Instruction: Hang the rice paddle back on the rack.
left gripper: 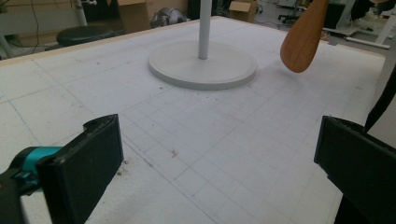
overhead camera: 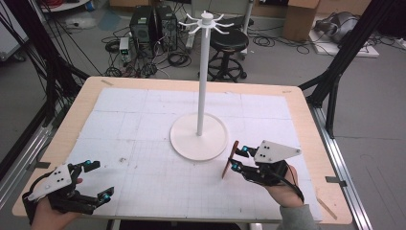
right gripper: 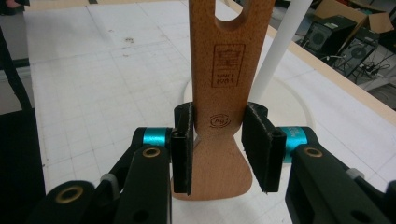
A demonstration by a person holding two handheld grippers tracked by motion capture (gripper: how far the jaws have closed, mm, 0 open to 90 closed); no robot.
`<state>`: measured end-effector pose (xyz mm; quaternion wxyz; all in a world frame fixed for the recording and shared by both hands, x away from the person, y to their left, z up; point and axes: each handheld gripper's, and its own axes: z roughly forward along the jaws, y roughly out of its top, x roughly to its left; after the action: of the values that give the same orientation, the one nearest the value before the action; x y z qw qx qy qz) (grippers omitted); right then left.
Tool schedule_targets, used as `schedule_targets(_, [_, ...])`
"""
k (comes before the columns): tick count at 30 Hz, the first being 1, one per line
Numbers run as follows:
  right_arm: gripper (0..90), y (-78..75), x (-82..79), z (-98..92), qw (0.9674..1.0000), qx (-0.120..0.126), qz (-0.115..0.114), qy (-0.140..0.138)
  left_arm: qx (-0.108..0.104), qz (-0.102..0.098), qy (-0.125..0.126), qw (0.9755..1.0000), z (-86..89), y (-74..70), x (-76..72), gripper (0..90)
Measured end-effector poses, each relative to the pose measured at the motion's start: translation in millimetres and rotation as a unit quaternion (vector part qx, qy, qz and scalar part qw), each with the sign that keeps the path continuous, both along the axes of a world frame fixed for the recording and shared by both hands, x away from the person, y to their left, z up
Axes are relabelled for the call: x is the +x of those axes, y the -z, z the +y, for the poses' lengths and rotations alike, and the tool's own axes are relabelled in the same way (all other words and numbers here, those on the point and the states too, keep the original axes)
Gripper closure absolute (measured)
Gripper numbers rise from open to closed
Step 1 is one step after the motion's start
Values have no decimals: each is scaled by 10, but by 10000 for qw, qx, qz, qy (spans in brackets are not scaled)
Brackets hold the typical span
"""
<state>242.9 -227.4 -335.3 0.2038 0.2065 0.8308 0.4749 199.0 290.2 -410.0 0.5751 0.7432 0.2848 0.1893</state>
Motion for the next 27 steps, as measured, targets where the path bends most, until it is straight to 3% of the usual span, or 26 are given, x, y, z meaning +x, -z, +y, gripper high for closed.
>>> schedule_targets(11, [643,-33,3,-90,9995,304,1,-24,-7,1,2,10000,2,-3,-2,18])
schedule_targets(19, [643,-74,10,-174,9975,652,248,-99,-2,4,-2,10000,-1,1,-1,18])
schedule_targets(27, [643,-131,2,-238,9968,777,107,-183,-1,16,-8,10000,-11,8,0,18])
